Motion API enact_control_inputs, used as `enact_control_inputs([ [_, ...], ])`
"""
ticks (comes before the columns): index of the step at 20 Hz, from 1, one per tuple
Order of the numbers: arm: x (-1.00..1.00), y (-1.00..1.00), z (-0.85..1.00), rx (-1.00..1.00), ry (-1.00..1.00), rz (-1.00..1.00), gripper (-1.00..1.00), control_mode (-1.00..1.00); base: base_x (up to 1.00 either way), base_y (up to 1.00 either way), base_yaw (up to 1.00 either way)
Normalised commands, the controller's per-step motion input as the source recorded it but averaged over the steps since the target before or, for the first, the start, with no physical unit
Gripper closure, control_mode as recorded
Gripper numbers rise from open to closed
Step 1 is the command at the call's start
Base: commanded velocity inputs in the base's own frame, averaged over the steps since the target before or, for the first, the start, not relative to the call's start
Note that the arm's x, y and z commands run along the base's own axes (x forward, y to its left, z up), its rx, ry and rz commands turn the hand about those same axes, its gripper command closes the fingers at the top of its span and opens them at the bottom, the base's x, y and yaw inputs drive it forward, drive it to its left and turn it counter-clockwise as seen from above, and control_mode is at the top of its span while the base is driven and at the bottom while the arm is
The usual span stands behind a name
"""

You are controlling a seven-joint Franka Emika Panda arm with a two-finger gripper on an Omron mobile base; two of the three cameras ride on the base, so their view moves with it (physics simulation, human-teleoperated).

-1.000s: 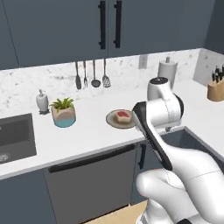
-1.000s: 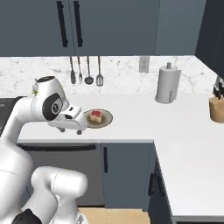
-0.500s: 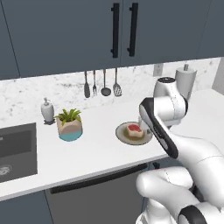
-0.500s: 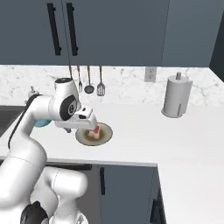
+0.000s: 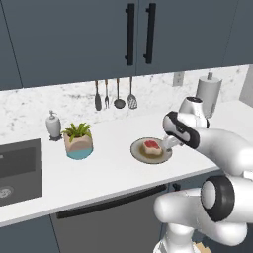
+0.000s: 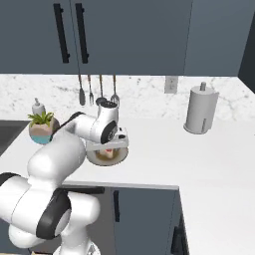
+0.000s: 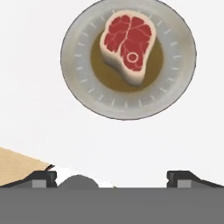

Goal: Pick up the knife from the drawer and place it on the cutting board. Then place the meat from the plate to the cutting board.

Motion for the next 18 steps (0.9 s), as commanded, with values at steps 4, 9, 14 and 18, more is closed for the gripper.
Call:
enact_control_inputs([
  [4, 0.73, 0.28, -0.59, 0.0, 0.0, 0.19, -1.0, -1.0, 0.0, 0.0, 0.0],
  [9, 0.83, 0.22, -0.52, 0.0, 0.03, 0.02, -1.0, -1.0, 0.0, 0.0, 0.0],
  [14, 0.59, 0.11, -0.36, 0.0, 0.03, 0.0, -1.0, -1.0, 0.0, 0.0, 0.0],
  [18, 0.27, 0.02, -0.27, 0.0, 0.0, 0.0, -1.0, -1.0, 0.0, 0.0, 0.0],
])
